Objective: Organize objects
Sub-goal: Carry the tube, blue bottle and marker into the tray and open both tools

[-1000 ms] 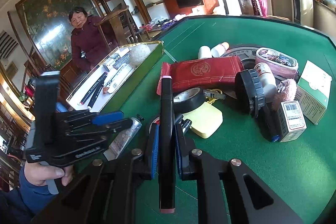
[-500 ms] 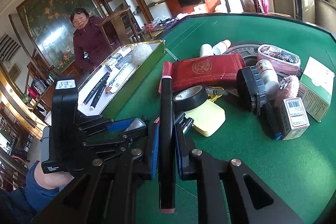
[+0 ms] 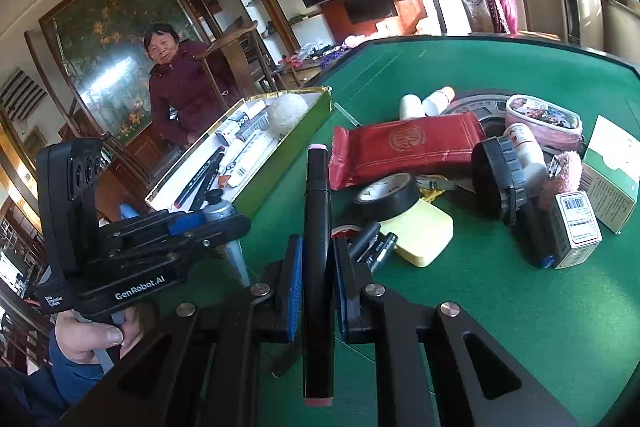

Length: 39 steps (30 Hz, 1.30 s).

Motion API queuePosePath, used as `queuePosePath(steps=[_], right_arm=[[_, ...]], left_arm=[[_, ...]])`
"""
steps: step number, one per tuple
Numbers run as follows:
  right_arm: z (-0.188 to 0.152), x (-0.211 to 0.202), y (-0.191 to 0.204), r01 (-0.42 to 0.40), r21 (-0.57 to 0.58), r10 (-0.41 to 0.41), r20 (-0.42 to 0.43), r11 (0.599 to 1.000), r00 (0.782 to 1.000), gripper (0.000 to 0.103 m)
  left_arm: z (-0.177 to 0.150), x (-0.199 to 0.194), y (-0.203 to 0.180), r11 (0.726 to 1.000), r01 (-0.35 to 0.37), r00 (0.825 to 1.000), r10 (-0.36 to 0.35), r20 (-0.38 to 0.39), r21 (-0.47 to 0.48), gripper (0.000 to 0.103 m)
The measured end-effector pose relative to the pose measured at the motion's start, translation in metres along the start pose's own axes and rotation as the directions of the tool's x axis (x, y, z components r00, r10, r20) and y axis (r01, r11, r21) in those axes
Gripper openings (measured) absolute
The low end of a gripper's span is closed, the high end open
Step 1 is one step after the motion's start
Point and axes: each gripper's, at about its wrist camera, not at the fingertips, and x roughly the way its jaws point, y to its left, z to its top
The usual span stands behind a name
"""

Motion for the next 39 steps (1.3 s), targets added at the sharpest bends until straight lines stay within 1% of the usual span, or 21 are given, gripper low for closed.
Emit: queuePosePath(steps=[8,13,17,20,24,27,29,35,37,39], right_arm=[[0.005,0.009,0.025,-0.026,-0.021,0.026,0.004,0.999,1.0,0.013],[0.015,0.019,0.048,-0.044,-0.05,0.044,0.005,0.998,0.999,0.013],[0.026,0.035,0.072,-0.072,-0.061,0.072,-0.003,0.996,0.997,0.013],[0.037,0.052,0.088,-0.084,-0.058,0.083,-0.009,0.995,0.996,0.013],[0.055,0.085,0.1,-0.128,0.017,0.128,-0.03,0.992,0.991,0.013],[0.063,0.109,0.107,-0.115,0.049,0.117,-0.032,0.992,0.993,0.013],[0.065,0.126,0.108,-0.119,0.094,0.124,-0.044,0.988,0.991,0.013],[0.066,0.167,0.106,-0.083,0.186,0.097,-0.067,0.979,0.993,0.013],[0.066,0.178,0.105,-0.053,0.204,0.071,-0.079,0.977,0.994,0.013],[0.065,0.186,0.102,-0.025,0.22,0.046,-0.09,0.975,0.995,0.013]], left_arm=[[0.009,-0.034,0.023,0.998,0.025,0.997,-0.021,0.074,-0.052,0.025],[0.022,-0.065,0.045,0.996,0.019,0.991,-0.006,0.136,-0.088,0.025],[0.033,-0.08,0.072,0.991,-0.013,0.988,0.033,0.153,-0.13,0.025],[0.04,-0.077,0.095,0.987,-0.032,0.99,0.053,0.128,-0.16,0.025],[0.04,-0.063,0.117,0.981,-0.058,0.994,0.074,0.08,-0.188,0.025],[0.037,-0.049,0.132,0.974,-0.074,0.995,0.085,0.042,-0.212,0.025],[0.034,-0.04,0.14,0.972,-0.081,0.996,0.087,0.019,-0.22,0.025],[0.031,-0.017,0.154,0.966,-0.103,0.994,0.096,-0.042,-0.236,0.025],[0.031,-0.007,0.157,0.966,-0.112,0.993,0.098,-0.071,-0.235,0.025],[0.031,0.0,0.157,0.966,-0.113,0.992,0.097,-0.08,-0.232,0.026]])
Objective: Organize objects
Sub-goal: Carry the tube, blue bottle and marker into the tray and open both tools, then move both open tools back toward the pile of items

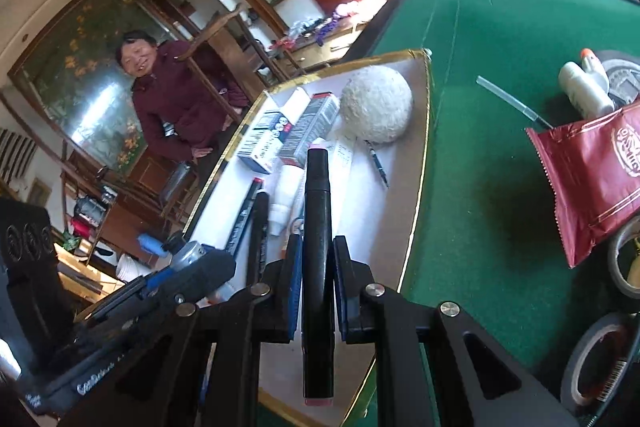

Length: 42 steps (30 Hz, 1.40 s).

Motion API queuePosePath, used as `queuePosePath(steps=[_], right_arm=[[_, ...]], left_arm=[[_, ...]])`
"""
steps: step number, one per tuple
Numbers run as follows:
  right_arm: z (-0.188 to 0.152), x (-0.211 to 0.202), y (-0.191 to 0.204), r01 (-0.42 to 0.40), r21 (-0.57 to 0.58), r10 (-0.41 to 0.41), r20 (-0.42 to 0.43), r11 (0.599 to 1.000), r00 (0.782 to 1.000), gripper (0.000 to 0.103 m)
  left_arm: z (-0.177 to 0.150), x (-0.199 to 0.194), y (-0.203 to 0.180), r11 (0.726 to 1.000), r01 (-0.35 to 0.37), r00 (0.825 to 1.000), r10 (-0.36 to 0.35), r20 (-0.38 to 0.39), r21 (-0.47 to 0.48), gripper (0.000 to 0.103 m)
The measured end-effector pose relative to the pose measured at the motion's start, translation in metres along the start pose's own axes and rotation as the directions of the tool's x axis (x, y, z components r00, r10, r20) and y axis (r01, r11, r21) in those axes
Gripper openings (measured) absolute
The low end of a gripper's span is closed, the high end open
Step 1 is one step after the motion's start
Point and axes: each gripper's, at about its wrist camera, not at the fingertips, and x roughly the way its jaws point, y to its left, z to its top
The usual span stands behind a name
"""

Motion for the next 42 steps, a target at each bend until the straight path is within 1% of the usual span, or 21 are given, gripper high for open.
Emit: queuePosePath(steps=[4,6,11,15,19,23,25,26,27,29,31,32,33,34,35,37,38,39,41,42], right_arm=[[0.001,0.012,-0.004,0.035,0.007,-0.034,-0.015,0.999,0.999,0.013],[0.001,0.019,-0.005,0.054,0.002,-0.054,-0.037,0.999,0.998,0.013],[0.003,0.023,-0.002,0.082,-0.023,-0.083,-0.037,0.996,0.996,0.013],[0.001,0.023,0.004,0.109,-0.072,-0.112,-0.038,0.991,0.993,0.013],[0.001,0.022,0.004,0.113,-0.102,-0.119,-0.049,0.988,0.992,0.014],[-0.003,0.009,0.0,0.083,-0.109,-0.089,-0.048,0.991,0.995,0.014],[-0.007,-0.006,-0.005,0.034,-0.109,-0.04,-0.053,0.993,0.998,0.014],[-0.01,-0.016,-0.009,0.012,-0.109,-0.018,-0.056,0.994,0.998,0.014],[-0.012,-0.028,-0.013,-0.007,-0.111,0.0,-0.058,0.994,0.998,0.014],[-0.019,-0.054,-0.023,-0.049,-0.127,0.042,-0.055,0.991,0.998,0.014],[-0.028,-0.089,-0.038,-0.065,-0.163,0.062,-0.023,0.985,0.998,0.014],[-0.033,-0.11,-0.047,-0.06,-0.2,0.063,0.007,0.978,0.998,0.014],[-0.038,-0.126,-0.055,-0.039,-0.236,0.049,0.036,0.971,0.998,0.014],[-0.043,-0.141,-0.063,-0.009,-0.271,0.026,0.061,0.963,0.998,0.014],[-0.049,-0.157,-0.076,0.023,-0.301,0.005,0.093,0.953,0.996,0.014],[-0.058,-0.177,-0.098,0.081,-0.32,-0.039,0.135,0.944,0.99,0.014],[-0.062,-0.185,-0.113,0.102,-0.317,-0.06,0.139,0.943,0.989,0.014],[-0.066,-0.192,-0.126,0.1,-0.306,-0.06,0.137,0.947,0.989,0.014],[-0.073,-0.2,-0.149,0.068,-0.28,-0.037,0.114,0.958,0.993,0.014],[-0.075,-0.202,-0.158,0.047,-0.271,-0.022,0.094,0.961,0.995,0.014]], left_arm=[[0.0,0.008,0.002,1.0,-0.003,1.0,0.003,-0.021,-0.005,0.026],[0.001,0.013,0.004,1.0,-0.006,1.0,0.006,-0.031,-0.008,0.026],[0.001,0.02,0.008,1.0,-0.007,0.999,0.006,-0.042,-0.016,0.026],[-0.001,0.026,0.011,1.0,-0.017,0.998,0.016,-0.06,-0.017,0.026],[-0.004,0.028,0.015,0.999,-0.004,0.997,0.001,-0.077,-0.033,0.026],[-0.003,0.019,0.016,0.997,0.032,0.996,-0.037,-0.076,-0.069,0.026],[-0.003,0.011,0.012,0.997,0.041,0.997,-0.045,-0.069,-0.062,0.026],[-0.003,0.006,0.008,0.998,0.042,0.997,-0.046,-0.063,-0.055,0.028],[-0.004,0.002,0.003,0.998,0.046,0.997,-0.049,-0.058,-0.051,0.031],[-0.008,-0.007,-0.012,0.997,0.075,0.996,-0.076,-0.048,-0.027,0.032],[-0.012,-0.012,-0.035,0.993,0.114,0.992,-0.113,-0.057,0.022,0.032],[-0.017,-0.013,-0.05,0.989,0.143,0.988,-0.14,-0.065,0.048,0.032],[-0.022,-0.012,-0.065,0.982,0.175,0.982,-0.17,-0.082,0.07,0.037],[-0.026,-0.009,-0.079,0.974,0.207,0.975,-0.197,-0.105,0.089,0.04],[-0.033,-0.006,-0.096,0.964,0.242,0.965,-0.228,-0.129,0.111,0.04],[-0.044,0.003,-0.127,0.942,0.299,0.946,-0.271,-0.178,0.15,0.04],[-0.05,0.007,-0.142,0.934,0.313,0.941,-0.281,-0.191,0.17,0.04],[-0.053,0.011,-0.154,0.929,0.317,0.94,-0.281,-0.195,0.188,0.04],[-0.056,0.024,-0.179,0.917,0.324,0.932,-0.268,-0.242,0.231,0.04],[-0.055,0.032,-0.19,0.917,0.313,0.934,-0.251,-0.253,0.247,0.04]])
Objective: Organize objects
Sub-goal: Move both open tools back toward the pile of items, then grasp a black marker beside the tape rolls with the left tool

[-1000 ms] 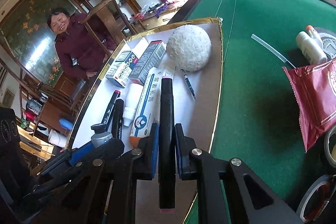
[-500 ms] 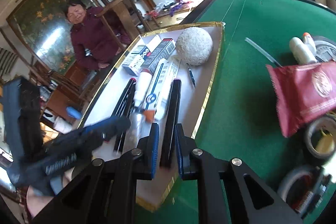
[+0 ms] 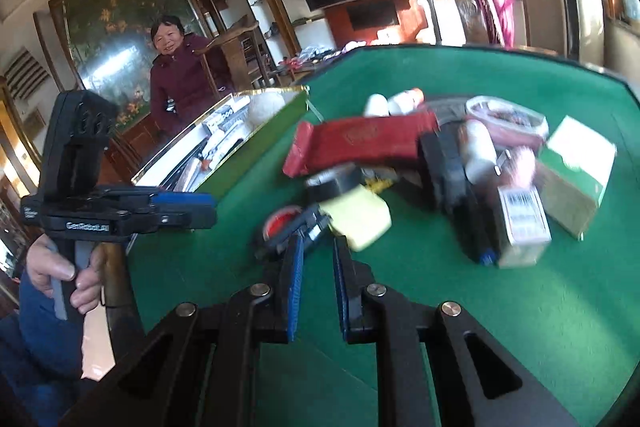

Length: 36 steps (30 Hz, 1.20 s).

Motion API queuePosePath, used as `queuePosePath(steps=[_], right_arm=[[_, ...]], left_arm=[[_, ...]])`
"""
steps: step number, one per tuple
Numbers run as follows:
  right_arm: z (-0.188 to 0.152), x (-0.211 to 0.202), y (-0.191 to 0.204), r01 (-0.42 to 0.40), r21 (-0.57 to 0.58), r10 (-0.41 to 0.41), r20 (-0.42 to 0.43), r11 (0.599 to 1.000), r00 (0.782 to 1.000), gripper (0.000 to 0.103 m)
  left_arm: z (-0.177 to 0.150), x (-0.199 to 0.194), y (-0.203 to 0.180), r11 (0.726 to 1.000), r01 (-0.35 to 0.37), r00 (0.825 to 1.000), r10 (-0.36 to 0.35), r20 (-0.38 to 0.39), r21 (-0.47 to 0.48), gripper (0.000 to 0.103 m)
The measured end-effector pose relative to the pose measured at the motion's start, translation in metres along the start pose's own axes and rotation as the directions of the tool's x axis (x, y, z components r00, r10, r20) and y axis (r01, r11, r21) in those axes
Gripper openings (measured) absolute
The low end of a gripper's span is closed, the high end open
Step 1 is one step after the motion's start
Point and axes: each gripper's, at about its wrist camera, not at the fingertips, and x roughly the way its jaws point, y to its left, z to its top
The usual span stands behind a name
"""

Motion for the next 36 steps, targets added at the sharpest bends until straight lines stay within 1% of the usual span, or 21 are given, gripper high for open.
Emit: queuePosePath(steps=[3,4,5,6,7,9,11,12,15,18,20,21,22,23,24,25,27,29,31,33,36], right_arm=[[-0.008,-0.004,-0.016,-0.104,0.048,0.106,-0.033,0.993,0.994,0.014],[-0.009,-0.004,-0.019,-0.156,0.073,0.16,-0.051,0.985,0.986,0.014],[-0.01,-0.006,-0.022,-0.193,0.087,0.198,-0.061,0.977,0.978,0.014],[-0.011,-0.007,-0.024,-0.21,0.096,0.216,-0.061,0.973,0.974,0.014],[-0.012,-0.008,-0.024,-0.212,0.102,0.219,-0.057,0.972,0.974,0.014],[-0.016,-0.008,-0.023,-0.225,0.112,0.233,-0.064,0.968,0.97,0.014],[-0.018,-0.009,-0.022,-0.25,0.128,0.261,-0.07,0.96,0.963,0.014],[-0.019,-0.009,-0.022,-0.259,0.128,0.269,-0.071,0.957,0.96,0.014],[-0.02,-0.009,-0.021,-0.272,0.136,0.283,-0.069,0.953,0.957,0.014],[-0.022,-0.004,-0.02,-0.243,0.149,0.258,-0.094,0.959,0.962,0.014],[-0.025,-0.001,-0.018,-0.222,0.157,0.24,-0.107,0.962,0.965,0.014],[-0.026,-0.001,-0.017,-0.208,0.152,0.225,-0.106,0.966,0.969,0.014],[-0.026,-0.001,-0.015,-0.188,0.144,0.204,-0.105,0.971,0.973,0.014],[-0.025,-0.002,-0.013,-0.171,0.141,0.186,-0.099,0.975,0.978,0.014],[-0.025,-0.002,-0.012,-0.159,0.153,0.174,-0.085,0.975,0.981,0.014],[-0.024,0.0,-0.012,-0.152,0.172,0.167,-0.078,0.973,0.983,0.014],[-0.023,0.008,-0.012,-0.127,0.212,0.148,-0.089,0.969,0.985,0.014],[-0.023,0.014,-0.007,-0.118,0.241,0.144,-0.095,0.964,0.985,0.014],[-0.022,0.021,-0.001,-0.098,0.263,0.126,-0.092,0.96,0.988,0.014],[-0.019,0.03,0.006,-0.037,0.253,0.064,-0.101,0.967,0.993,0.014],[-0.014,0.047,0.015,0.053,0.232,-0.021,-0.139,0.971,0.99,0.014]], left_arm=[[0.014,0.022,-0.013,0.999,-0.051,0.998,0.051,-0.035,0.01,0.04],[0.018,0.027,-0.015,0.997,-0.081,0.996,0.082,-0.043,0.017,0.04],[0.022,0.034,-0.018,0.991,-0.132,0.99,0.133,-0.051,0.026,0.04],[0.022,0.04,-0.019,0.984,-0.174,0.982,0.177,-0.066,0.04,0.04],[0.023,0.043,-0.019,0.981,-0.19,0.979,0.193,-0.064,0.047,0.042],[0.024,0.044,-0.02,0.98,-0.196,0.978,0.198,-0.059,0.042,0.042],[0.024,0.043,-0.02,0.982,-0.181,0.982,0.183,-0.05,0.049,0.023],[0.023,0.046,-0.018,0.985,-0.167,0.984,0.169,-0.057,0.043,0.012],[0.015,0.053,-0.013,0.992,-0.125,0.99,0.127,-0.066,0.023,0.012],[0.012,0.05,-0.003,0.997,-0.068,0.996,0.066,-0.057,-0.024,0.013],[0.014,0.05,-0.003,0.998,-0.055,0.997,0.055,-0.061,0.004,0.014],[0.016,0.051,-0.003,0.999,-0.052,0.997,0.052,-0.06,0.002,0.016],[0.018,0.053,0.0,0.999,-0.049,0.997,0.049,-0.06,-0.008,0.027],[0.019,0.056,0.001,0.999,-0.052,0.997,0.051,-0.065,-0.008,0.03],[0.018,0.058,0.002,0.999,-0.047,0.997,0.046,-0.067,-0.005,0.031],[0.016,0.06,0.002,0.999,-0.04,0.997,0.04,-0.061,-0.001,0.026],[0.01,0.058,0.002,1.0,0.002,0.999,-0.002,-0.051,0.013,0.014],[0.002,0.045,0.004,0.999,-0.022,1.0,0.022,-0.011,0.026,0.014],[-0.008,0.028,0.011,1.0,0.016,1.0,-0.016,0.011,0.016,0.014],[-0.019,0.011,0.023,0.999,0.037,0.999,-0.037,0.039,-0.017,0.014],[-0.043,-0.007,0.038,0.998,0.045,0.998,-0.043,0.048,-0.037,0.014]])
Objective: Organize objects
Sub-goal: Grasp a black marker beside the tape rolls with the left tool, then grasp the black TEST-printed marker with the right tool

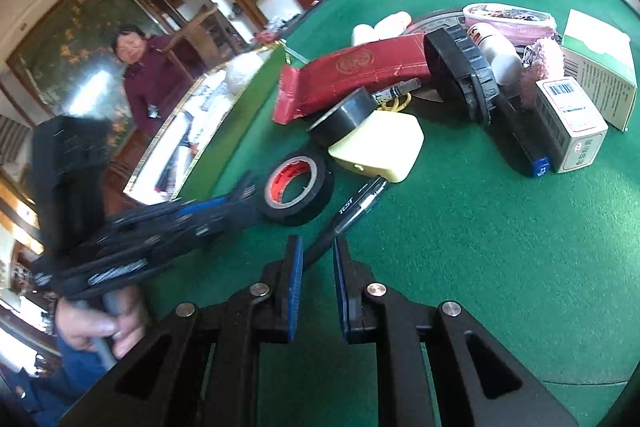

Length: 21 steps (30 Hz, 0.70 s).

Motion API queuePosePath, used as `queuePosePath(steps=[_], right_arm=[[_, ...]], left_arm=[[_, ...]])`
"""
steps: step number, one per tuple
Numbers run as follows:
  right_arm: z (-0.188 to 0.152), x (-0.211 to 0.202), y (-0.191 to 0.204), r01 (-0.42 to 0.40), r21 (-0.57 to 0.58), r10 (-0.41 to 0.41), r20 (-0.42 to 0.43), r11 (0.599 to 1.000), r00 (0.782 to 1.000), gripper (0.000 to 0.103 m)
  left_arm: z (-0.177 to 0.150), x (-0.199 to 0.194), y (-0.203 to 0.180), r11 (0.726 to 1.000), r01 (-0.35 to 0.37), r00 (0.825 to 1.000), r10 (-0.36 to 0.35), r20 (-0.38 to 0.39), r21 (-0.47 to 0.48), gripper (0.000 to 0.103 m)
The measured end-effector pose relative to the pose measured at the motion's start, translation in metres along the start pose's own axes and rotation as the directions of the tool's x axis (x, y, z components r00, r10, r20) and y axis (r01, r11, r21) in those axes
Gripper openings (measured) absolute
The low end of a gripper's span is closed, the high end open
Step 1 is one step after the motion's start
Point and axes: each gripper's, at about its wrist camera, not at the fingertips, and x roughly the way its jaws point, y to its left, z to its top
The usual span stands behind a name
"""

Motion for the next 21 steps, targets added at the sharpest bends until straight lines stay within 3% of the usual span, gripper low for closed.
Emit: queuePosePath(steps=[2,4,7,9,13,15,16,18,21], right_arm=[[0.002,0.013,0.007,0.074,-0.018,-0.075,-0.039,0.997,0.996,0.014],[0.003,0.015,0.016,0.14,-0.043,-0.141,-0.013,0.989,0.99,0.021],[0.007,0.021,0.031,0.241,-0.119,-0.242,0.008,0.963,0.97,0.039],[0.011,0.027,0.035,0.258,-0.125,-0.26,0.005,0.958,0.966,0.051],[0.017,0.034,0.036,0.29,-0.162,-0.294,0.003,0.943,0.956,0.058],[0.013,0.039,0.045,0.325,-0.298,-0.341,0.0,0.897,0.94,0.05],[0.01,0.037,0.046,0.336,-0.373,-0.359,0.008,0.865,0.933,0.037],[0.013,0.024,0.034,0.278,-0.387,-0.322,-0.053,0.879,0.945,0.015],[0.015,0.005,0.01,0.311,-0.422,-0.365,-0.052,0.852,0.93,0.01]], left_arm=[[-0.013,-0.003,0.008,0.999,-0.028,1.0,0.028,-0.011,-0.019,0.014],[-0.021,-0.003,0.01,0.998,-0.064,0.998,0.063,-0.017,-0.011,0.014],[-0.025,-0.006,0.008,0.995,-0.098,0.995,0.099,-0.009,0.016,0.014],[-0.025,-0.005,0.003,0.99,-0.126,0.992,0.126,-0.006,0.056,0.014],[-0.027,-0.005,0.007,0.989,-0.134,0.991,0.134,0.0,0.057,0.014],[-0.027,-0.004,0.008,0.99,-0.132,0.991,0.132,-0.001,0.052,0.014],[-0.027,-0.004,0.008,0.989,-0.135,0.991,0.136,-0.003,0.055,0.014],[-0.026,-0.004,0.008,0.989,-0.139,0.99,0.139,-0.005,0.054,0.014],[-0.025,-0.003,0.005,0.986,-0.156,0.988,0.157,-0.005,0.063,0.014]])
